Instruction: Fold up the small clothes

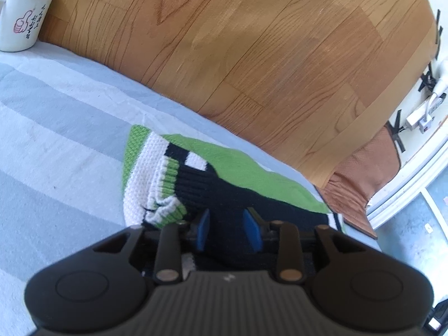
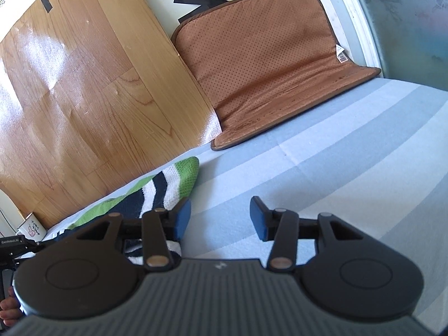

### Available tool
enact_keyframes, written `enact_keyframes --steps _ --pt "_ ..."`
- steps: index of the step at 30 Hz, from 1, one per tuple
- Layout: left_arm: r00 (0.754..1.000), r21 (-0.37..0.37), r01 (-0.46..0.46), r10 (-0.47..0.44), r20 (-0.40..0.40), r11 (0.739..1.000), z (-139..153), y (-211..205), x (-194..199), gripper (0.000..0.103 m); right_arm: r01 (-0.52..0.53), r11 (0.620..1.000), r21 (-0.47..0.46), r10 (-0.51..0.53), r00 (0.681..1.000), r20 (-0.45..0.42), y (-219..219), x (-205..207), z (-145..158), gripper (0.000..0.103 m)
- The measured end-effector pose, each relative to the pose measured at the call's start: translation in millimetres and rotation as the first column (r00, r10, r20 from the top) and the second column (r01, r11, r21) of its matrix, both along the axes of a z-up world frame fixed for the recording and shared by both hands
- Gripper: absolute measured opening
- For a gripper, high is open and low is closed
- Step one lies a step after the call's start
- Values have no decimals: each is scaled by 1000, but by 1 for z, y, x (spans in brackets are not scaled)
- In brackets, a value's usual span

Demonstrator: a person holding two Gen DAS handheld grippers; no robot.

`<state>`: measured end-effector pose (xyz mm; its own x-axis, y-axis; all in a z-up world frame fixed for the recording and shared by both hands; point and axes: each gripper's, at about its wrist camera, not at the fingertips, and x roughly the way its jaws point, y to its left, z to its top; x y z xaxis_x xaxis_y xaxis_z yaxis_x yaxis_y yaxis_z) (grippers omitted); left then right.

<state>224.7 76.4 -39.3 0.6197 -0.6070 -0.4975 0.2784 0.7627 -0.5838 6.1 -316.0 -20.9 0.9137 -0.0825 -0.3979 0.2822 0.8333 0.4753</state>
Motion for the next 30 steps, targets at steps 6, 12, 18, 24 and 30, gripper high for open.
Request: enact_keyframes --steps 6,12,18,24,30 --pt "998 14 -12 11 65 1000 10 -2 -8 56 -30 999 -12 31 999 34 2 -4 2 50" --pt "999 37 -13 12 38 999 5 -2 -2 55 -195 978 -71 195 981 -7 17 7 5 49" --pt "999 64 -7 4 50 998 6 -6 -3 57 -206 973 -102 190 971 -149 24 28 -1 45" --pt "999 41 -15 13 47 999 4 -3 -2 57 -72 996 -54 64 988 -140 9 22 -5 26" --pt "998 -3 -55 55 -4 998 21 9 -33 58 -83 995 -56 75 987 -140 9 20 -3 29"
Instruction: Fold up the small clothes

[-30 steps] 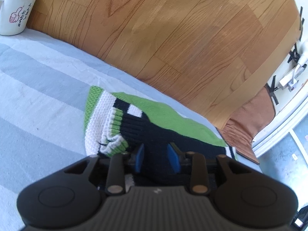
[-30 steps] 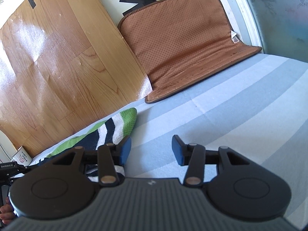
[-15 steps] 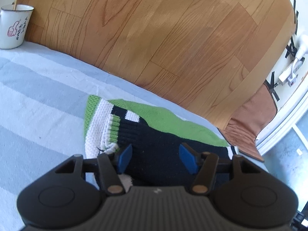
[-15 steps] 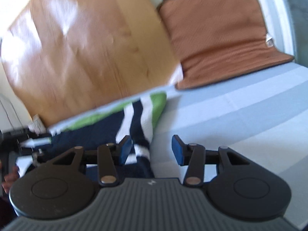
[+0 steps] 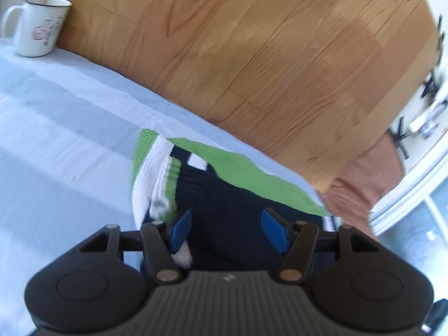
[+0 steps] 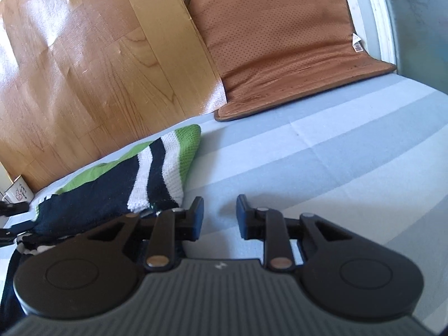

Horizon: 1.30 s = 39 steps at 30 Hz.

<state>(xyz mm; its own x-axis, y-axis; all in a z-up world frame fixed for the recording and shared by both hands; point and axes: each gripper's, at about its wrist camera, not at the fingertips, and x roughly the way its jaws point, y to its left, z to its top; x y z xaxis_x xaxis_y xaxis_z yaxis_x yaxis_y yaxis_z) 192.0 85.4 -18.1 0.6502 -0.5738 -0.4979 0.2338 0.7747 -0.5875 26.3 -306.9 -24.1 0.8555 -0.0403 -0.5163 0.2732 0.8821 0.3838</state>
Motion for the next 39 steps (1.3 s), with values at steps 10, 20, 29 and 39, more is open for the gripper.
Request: enact_keyframes --steps 10,20,29,39 --pt "993 -12 28 -27 118 1000 19 82 -169 72 -8 996 85 10 1000 -20 -7 -32 4 31" --pt "998 -41 61 -60 18 997 -2 117 -263 77 -219 969 110 224 974 -33 14 -145 20 35" --pt "980 -40 152 -156 -125 988 -22 99 -286 77 -282 938 200 301 951 -71 21 -215 5 45" --pt "973 -52 110 -119 -198 993 -40 94 -301 8 -342 922 180 358 932 -62 37 -231 -2 10"
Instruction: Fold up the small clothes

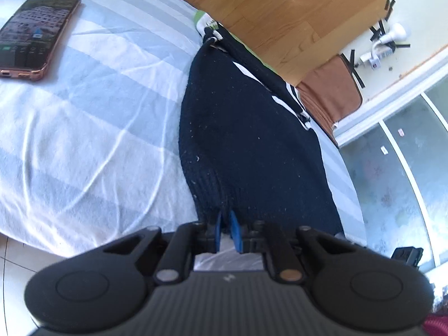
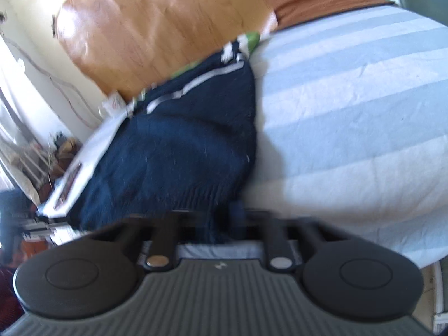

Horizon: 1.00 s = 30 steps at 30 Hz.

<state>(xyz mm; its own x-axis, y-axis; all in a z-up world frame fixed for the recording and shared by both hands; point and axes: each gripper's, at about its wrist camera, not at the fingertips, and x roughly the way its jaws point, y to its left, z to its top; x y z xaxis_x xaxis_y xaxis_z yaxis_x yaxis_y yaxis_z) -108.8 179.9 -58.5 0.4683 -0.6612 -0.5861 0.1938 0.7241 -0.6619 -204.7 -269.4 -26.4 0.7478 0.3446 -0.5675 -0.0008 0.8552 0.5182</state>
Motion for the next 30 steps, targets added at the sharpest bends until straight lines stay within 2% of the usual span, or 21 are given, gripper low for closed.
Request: enact_keyframes --steps 1,4,6,9,11,13,17,20,23,24,25,26,27,28,30 --pt "1000 -9 -9 9 9 1000 4 3 -2 8 -11 1000 22 10 1000 6 -1 -1 3 10" --pt "997 -103 -51 57 51 993 23 24 -13 7 -68 993 95 61 996 66 -4 -8 17 10" --pt "992 -129 -75 87 91 989 37 38 -21 7 -101 988 118 88 990 107 -6 -10 27 10" --pt "988 -141 -88 105 116 986 48 45 -21 7 -89 979 185 62 988 144 -17 -3 33 10" --pt "987 -183 -85 108 120 979 52 45 -10 7 -50 970 236 15 989 150 -30 6 36 10" --pt "986 -237 -82 114 124 968 56 45 7 7 -15 962 272 -27 988 151 -41 18 39 10" --pt "983 -279 -71 115 145 958 67 32 55 7 47 959 278 -85 989 124 -51 55 47 10" --pt "982 -262 -72 114 150 962 74 18 103 7 64 964 257 -97 988 118 -54 94 55 10" --pt "985 -228 -104 133 113 968 76 4 158 8 107 959 262 -129 989 70 -62 145 55 10" --pt "983 -211 -133 156 98 968 76 0 178 12 138 954 268 -157 986 51 -64 164 51 12" --pt "978 -187 -174 191 79 967 73 -4 199 27 169 952 256 -185 982 42 -69 184 46 15" --pt "972 -162 -216 228 56 963 68 -7 218 40 223 956 191 -234 971 38 -71 200 42 18" --pt "963 -138 -258 266 40 956 62 -8 233 52 297 948 115 -301 954 18 -73 210 39 28" --pt "955 -121 -291 295 17 949 55 -7 243 51 349 932 99 -350 937 -8 -78 213 34 33" --pt "963 -159 -264 268 3 951 43 -6 244 53 279 939 200 -290 957 26 -88 204 27 34"
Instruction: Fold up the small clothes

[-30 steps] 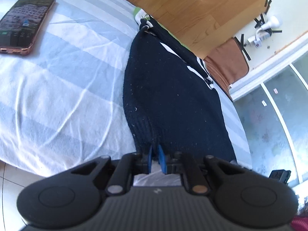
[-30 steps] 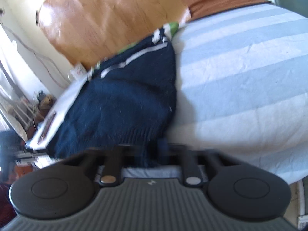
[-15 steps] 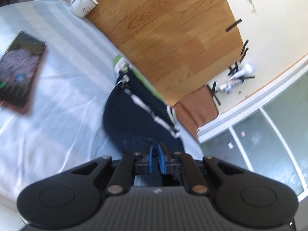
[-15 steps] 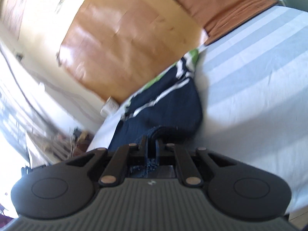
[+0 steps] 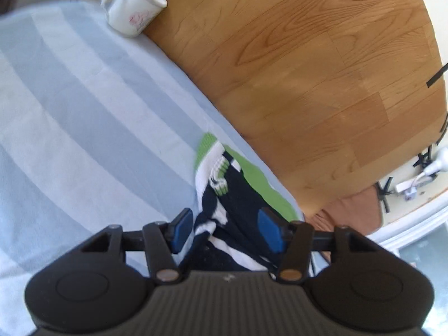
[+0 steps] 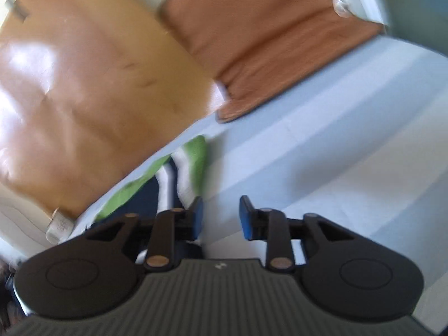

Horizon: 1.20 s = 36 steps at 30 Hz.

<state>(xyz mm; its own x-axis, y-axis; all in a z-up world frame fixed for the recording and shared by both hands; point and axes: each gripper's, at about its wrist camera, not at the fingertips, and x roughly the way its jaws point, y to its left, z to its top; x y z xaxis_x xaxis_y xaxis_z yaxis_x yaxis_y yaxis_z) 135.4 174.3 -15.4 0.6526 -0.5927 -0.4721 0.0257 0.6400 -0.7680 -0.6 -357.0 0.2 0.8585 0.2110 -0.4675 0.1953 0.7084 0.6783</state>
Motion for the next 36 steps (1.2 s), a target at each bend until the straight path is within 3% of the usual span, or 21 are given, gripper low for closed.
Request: enact_keyframes --steps 2,3,5,7,9,11,12,13,14,15,18,23,26,28,29,30,32,33,34,36 --pt "999 35 36 -36 20 999 -8 -1 -7 56 -40 999 -31 41 999 36 0 -14 -2 43" --pt "999 62 42 -44 23 997 -11 -2 -9 63 -49 996 -70 52 998 40 3 -19 -3 49" --pt "995 76 89 -92 38 993 -15 -8 -13 72 -76 989 -129 81 996 35 11 -26 -3 51" --pt "987 102 143 -150 62 984 -14 -19 -16 73 -108 977 -184 116 993 33 22 -28 -2 51" --pt "975 178 183 -203 95 967 -10 -35 -20 70 -133 955 -265 147 989 33 36 -25 1 51" --pt "963 278 211 -248 105 937 -6 -54 -21 63 -154 926 -343 170 985 16 52 -11 0 50" --pt "959 326 223 -267 97 919 -6 -63 -21 50 -171 911 -374 184 983 -2 59 -2 -2 47" --pt "956 368 231 -280 84 901 -8 -69 -21 33 -188 896 -403 198 980 -18 66 4 -4 29" --pt "957 401 230 -281 72 887 -11 -73 -21 23 -198 877 -438 207 978 -29 72 7 -6 14" --pt "958 415 226 -278 68 881 -14 -74 -21 5 -192 859 -475 203 979 -28 78 8 -5 12" --pt "962 371 200 -253 99 907 -13 -60 -28 2 -125 834 -537 181 982 53 87 -2 5 9" --pt "961 331 80 -161 227 940 10 -41 -38 2 7 859 -512 128 965 228 83 -12 22 9" --pt "964 310 34 -113 241 950 13 -36 -29 2 5 829 -559 79 989 126 89 12 6 9" --pt "972 313 58 -125 199 948 7 -40 -23 2 -65 813 -578 67 998 -18 89 32 -13 11" --pt "971 303 93 -153 184 949 4 -42 -23 3 -58 820 -569 61 998 -13 87 30 -17 12" --pt "966 301 125 -185 180 946 2 -45 -27 6 -31 821 -569 48 999 15 87 25 -15 19" --pt "955 352 154 -230 187 923 2 -52 -37 27 -3 814 -580 38 998 48 87 19 -4 28" --pt "953 386 146 -234 193 911 2 -55 -42 58 9 819 -574 40 997 73 88 15 1 32" --pt "951 411 128 -230 207 902 1 -58 -47 66 12 827 -563 50 994 93 89 13 7 32" --pt "947 441 136 -247 205 887 -1 -63 -49 63 -5 840 -542 91 987 131 96 9 17 32"
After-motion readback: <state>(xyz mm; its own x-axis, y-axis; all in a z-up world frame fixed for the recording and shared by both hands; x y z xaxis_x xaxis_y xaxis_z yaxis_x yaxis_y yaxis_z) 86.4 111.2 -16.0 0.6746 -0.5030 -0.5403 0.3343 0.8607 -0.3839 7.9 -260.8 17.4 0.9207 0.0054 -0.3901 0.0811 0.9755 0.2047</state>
